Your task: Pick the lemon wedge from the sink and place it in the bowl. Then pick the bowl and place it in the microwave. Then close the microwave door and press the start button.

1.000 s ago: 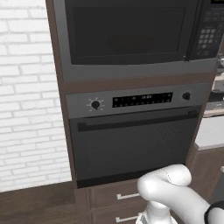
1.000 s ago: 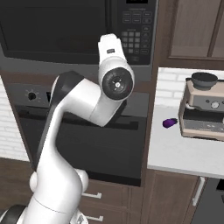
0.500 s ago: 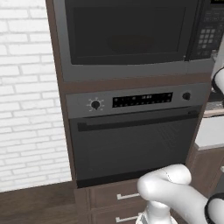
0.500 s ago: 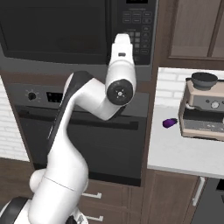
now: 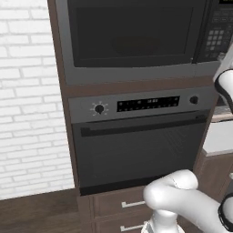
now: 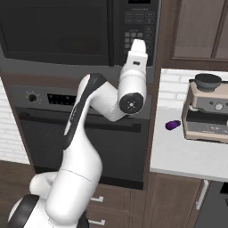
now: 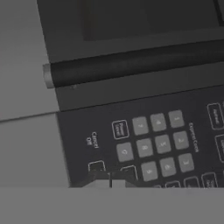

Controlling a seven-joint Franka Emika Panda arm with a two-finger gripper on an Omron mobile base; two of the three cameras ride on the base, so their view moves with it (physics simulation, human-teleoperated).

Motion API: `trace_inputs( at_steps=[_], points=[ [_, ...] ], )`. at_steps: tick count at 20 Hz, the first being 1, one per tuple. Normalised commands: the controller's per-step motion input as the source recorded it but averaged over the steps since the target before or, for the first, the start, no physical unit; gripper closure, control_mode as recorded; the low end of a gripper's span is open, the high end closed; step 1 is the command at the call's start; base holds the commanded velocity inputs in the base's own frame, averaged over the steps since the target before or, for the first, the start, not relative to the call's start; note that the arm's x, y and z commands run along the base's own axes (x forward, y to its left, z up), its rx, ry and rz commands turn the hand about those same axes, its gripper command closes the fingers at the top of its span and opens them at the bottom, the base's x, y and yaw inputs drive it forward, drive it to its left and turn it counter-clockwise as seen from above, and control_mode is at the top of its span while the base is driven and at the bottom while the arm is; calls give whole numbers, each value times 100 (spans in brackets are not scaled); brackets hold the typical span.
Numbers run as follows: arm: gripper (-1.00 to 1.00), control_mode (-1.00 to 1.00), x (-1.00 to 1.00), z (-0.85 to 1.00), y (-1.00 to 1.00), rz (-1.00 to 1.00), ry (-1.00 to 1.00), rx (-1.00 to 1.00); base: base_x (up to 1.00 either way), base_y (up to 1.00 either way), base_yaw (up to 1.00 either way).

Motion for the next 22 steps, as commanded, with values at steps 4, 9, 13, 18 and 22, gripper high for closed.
trace_inputs(
  at_steps=[4, 9, 13, 18, 22],
  points=[
    [100, -100, 64, -7, 0, 0, 0, 6, 0, 0, 0],
    [100, -100, 53, -8, -12, 0, 0, 6, 0, 0, 0],
    [100, -100, 31, -7, -30, 0, 0, 6, 0, 0, 0],
    [100, -100, -71, -29, -22, 3, -4, 5, 0, 0, 0],
    [100, -100, -100, -54, -3, 6, 1, 0, 0, 0, 0]
  ],
)
